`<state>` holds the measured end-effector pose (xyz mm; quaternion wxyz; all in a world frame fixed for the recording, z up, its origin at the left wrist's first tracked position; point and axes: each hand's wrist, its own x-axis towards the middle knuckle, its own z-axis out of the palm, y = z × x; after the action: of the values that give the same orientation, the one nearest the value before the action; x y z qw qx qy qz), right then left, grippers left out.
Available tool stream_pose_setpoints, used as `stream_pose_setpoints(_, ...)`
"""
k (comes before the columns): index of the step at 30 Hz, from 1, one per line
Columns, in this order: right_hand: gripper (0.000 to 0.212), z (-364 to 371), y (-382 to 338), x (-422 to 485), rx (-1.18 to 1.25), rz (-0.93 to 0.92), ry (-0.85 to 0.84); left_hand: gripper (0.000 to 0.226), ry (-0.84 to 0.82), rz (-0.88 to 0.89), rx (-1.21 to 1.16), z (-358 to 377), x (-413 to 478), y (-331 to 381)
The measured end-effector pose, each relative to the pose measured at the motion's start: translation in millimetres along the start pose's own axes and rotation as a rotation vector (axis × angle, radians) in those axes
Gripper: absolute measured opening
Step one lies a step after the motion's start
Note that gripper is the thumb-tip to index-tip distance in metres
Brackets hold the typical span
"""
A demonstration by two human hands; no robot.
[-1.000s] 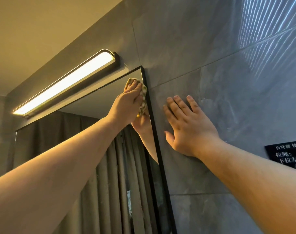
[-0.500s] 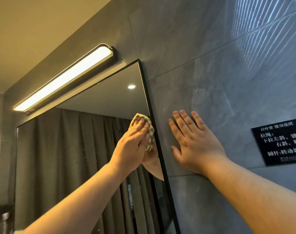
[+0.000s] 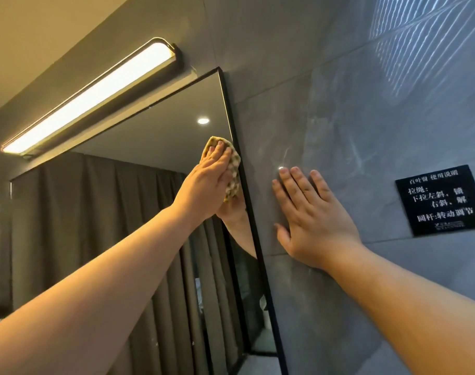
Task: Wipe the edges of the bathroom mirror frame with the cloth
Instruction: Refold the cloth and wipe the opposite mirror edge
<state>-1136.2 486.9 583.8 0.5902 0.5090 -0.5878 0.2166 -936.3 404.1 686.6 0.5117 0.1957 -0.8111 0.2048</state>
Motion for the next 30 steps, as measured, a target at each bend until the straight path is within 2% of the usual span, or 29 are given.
stream_pose_setpoints(12,0.075,2,-7,-27,-0.002,-0.008,-0.056,0.046,-0.035,-0.003,-0.072,36,-103,15)
stream_pose_setpoints(18,0.073,8,-12,-52,0.018,-0.018,-0.032,0.046,-0.107,0.039,-0.071,51,-151,21)
stream_pose_setpoints(24,0.072,7,-12,-54,0.009,-0.019,-0.029,0.050,-0.150,0.118,0.017,45,-141,9)
stream_pose_setpoints(30,0.072,7,-13,-54,-0.007,-0.019,-0.041,0.051,-0.116,-0.143,-0.098,31,-96,9)
